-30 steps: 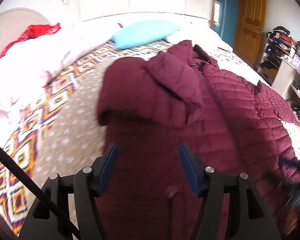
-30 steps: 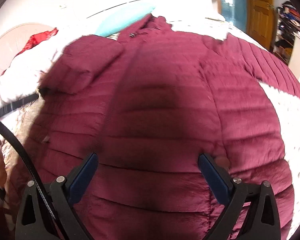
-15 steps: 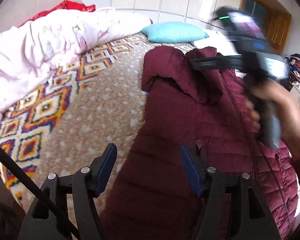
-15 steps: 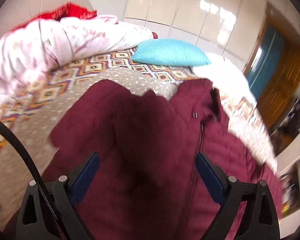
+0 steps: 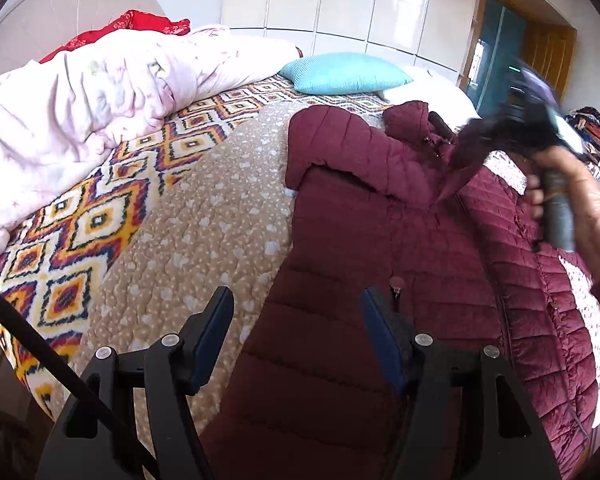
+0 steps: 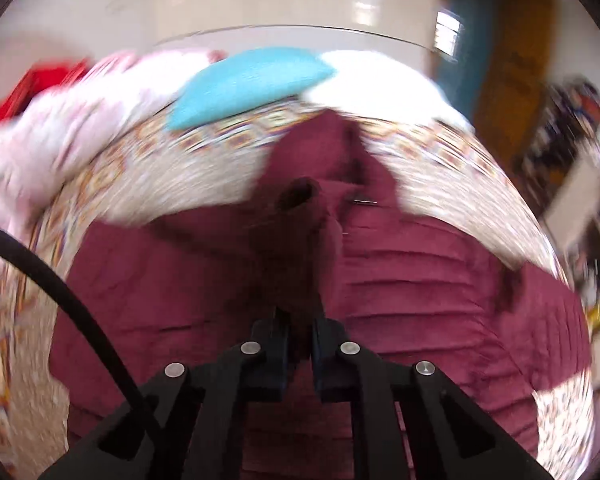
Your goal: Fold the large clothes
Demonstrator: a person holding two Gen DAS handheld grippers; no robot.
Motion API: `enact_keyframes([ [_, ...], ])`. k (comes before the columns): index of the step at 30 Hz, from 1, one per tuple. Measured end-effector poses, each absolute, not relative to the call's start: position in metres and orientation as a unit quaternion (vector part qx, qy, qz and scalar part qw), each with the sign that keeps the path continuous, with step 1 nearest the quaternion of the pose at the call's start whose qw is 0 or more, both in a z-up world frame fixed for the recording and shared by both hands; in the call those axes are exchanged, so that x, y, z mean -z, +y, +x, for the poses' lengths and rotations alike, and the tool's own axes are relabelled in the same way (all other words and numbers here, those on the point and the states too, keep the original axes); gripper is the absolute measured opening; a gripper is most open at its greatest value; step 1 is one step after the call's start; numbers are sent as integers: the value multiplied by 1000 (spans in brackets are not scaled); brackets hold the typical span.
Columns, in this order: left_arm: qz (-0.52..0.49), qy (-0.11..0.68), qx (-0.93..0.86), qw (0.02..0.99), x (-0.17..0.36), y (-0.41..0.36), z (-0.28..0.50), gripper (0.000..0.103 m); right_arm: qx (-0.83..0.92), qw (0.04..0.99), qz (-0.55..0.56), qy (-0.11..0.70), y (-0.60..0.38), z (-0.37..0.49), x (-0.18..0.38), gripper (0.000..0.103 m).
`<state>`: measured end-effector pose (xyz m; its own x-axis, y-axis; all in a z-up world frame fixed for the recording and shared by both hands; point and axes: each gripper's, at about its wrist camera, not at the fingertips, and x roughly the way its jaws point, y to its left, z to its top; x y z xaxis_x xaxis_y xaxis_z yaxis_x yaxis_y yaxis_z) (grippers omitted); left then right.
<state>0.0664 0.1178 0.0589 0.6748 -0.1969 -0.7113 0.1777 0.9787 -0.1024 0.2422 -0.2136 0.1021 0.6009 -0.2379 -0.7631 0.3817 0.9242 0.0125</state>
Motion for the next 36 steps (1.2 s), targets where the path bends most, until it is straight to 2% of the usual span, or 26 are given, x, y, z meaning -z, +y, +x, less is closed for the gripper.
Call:
enact_keyframes([
  [7,23,395,102,913,-48,95,65,65,230,850,197,431,-320,190,-64,8],
  [13,36,425,98,899,-20,84,76,65,225,829,274,432,-354,167,-18,8],
  [18,54,433,82,896,-2,78,79,65,189,820,353,410,-374,155,-2,8],
  [21,77,425,76,899,4,71,77,71,164,814,381,407,-386,151,-5,10],
  [23,98,420,66,900,7,66,74,71,154,814,392,400,-392,142,-12,17],
  [25,108,418,62,900,7,62,73,72,151,817,400,388,-399,125,-20,35],
  [26,111,418,60,900,7,61,72,72,149,819,402,380,-404,116,-23,40],
  [28,112,417,60,900,6,62,73,73,164,824,399,368,-418,92,-30,60],
  [36,137,401,50,905,13,54,68,79,242,783,483,310,-529,-24,-6,62],
])
